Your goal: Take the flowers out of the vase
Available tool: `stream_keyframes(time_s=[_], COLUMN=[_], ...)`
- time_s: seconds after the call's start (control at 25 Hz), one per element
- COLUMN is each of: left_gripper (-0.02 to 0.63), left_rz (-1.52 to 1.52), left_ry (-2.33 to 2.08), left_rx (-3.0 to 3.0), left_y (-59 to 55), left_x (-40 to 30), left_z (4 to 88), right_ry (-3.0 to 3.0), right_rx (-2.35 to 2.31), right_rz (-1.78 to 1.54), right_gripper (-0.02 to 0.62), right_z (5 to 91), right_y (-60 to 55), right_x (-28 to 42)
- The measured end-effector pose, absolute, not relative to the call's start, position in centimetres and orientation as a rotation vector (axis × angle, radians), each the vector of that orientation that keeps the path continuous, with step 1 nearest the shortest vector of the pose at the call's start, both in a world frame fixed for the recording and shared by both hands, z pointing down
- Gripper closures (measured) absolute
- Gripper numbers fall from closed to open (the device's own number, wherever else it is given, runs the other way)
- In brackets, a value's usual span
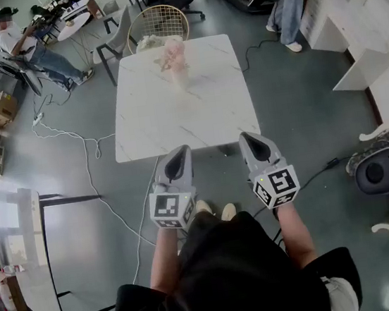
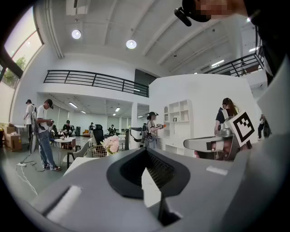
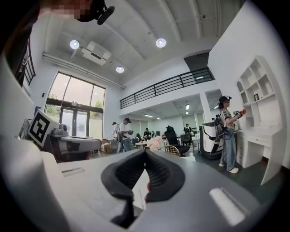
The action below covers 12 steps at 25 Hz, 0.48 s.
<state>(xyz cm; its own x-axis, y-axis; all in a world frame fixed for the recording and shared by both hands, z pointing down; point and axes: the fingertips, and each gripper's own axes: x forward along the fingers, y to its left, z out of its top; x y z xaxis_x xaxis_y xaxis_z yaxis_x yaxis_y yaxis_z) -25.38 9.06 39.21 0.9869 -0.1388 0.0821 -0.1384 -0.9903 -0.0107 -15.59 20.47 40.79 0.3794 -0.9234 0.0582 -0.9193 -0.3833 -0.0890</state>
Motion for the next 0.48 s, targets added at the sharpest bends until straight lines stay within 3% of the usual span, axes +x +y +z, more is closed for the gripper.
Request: stream_keyframes(time_s=[0.48], left_gripper=[0.598], left_rz=[-0.143], left_ry=[0.2], left_rx=[-3.14], left_y=[9.86], left_x=[-24.54], left_z=[39.33], right_ry=[1.708], right_rx=[-2.602], right_rz=[-0.197], right_gripper=[0.592], right_z=[41.67], right_y=[21.39], right_x=[-14.92])
